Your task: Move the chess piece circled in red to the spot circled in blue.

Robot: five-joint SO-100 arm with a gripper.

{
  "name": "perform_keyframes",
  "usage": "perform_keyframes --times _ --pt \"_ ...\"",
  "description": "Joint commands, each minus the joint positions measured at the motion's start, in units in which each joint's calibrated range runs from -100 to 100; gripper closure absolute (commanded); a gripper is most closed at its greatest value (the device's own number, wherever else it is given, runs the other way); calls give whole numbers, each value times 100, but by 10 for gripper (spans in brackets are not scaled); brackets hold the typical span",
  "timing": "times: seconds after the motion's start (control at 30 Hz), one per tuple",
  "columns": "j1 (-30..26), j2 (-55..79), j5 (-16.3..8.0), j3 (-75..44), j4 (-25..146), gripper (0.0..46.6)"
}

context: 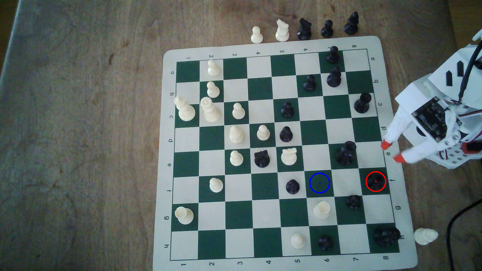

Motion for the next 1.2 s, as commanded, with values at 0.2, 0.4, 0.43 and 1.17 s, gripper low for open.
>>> perform_keyframes --times 0.2,0.4,0.43,1.17 --pt "-10 63 20 784 -71 299" --pt "-73 249 5 1165 -366 306" --pt "-73 317 5 1174 -407 307" --pt "-417 1319 -78 1845 -1627 328"
